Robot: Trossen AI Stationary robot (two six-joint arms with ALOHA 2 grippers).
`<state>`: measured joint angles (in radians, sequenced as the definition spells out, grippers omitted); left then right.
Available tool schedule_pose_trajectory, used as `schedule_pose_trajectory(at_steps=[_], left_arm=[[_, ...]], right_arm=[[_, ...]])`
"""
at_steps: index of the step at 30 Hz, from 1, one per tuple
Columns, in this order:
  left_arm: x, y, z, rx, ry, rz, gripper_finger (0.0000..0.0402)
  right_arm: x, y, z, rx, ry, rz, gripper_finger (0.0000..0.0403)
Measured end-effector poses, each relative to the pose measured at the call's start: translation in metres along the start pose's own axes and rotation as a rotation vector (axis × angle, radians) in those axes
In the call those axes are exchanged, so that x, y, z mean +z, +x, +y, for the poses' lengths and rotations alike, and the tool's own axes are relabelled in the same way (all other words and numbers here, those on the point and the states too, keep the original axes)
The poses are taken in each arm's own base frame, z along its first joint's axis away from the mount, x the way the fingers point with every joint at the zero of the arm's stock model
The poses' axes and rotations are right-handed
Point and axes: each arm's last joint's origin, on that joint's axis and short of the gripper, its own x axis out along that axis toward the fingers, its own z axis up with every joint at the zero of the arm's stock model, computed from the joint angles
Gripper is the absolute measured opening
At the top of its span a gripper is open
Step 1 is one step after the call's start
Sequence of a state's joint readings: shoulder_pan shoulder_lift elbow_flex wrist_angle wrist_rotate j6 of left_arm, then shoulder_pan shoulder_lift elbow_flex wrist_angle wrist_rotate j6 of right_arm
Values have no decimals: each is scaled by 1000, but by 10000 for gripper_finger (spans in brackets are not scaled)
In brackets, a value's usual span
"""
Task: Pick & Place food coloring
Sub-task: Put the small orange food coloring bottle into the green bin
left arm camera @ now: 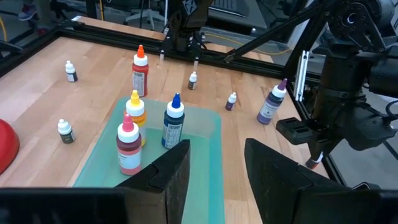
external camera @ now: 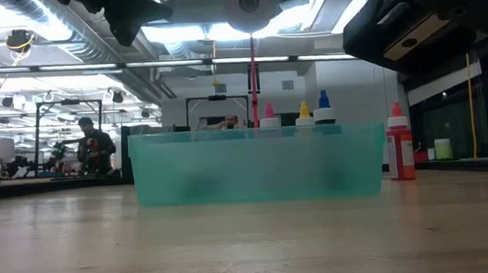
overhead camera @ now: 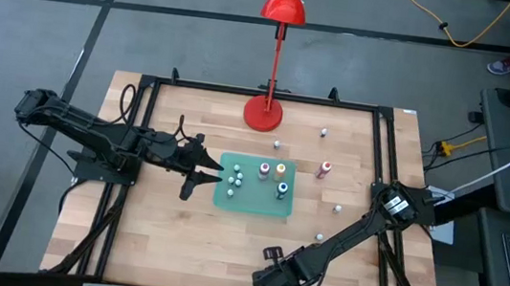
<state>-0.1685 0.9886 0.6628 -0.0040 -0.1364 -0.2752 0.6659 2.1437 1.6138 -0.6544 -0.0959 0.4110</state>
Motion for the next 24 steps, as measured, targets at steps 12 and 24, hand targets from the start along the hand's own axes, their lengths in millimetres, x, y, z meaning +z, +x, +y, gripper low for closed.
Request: schedule_pose_trajectory(at_steps=[12, 24], left_arm=[[0, 0, 0, 0, 0, 0, 149], [0, 0, 0, -7, 0, 2, 150]], right_arm=[[5, -18, -17, -32, 20, 61, 67], [40, -103, -60, -151, 0, 58, 68]])
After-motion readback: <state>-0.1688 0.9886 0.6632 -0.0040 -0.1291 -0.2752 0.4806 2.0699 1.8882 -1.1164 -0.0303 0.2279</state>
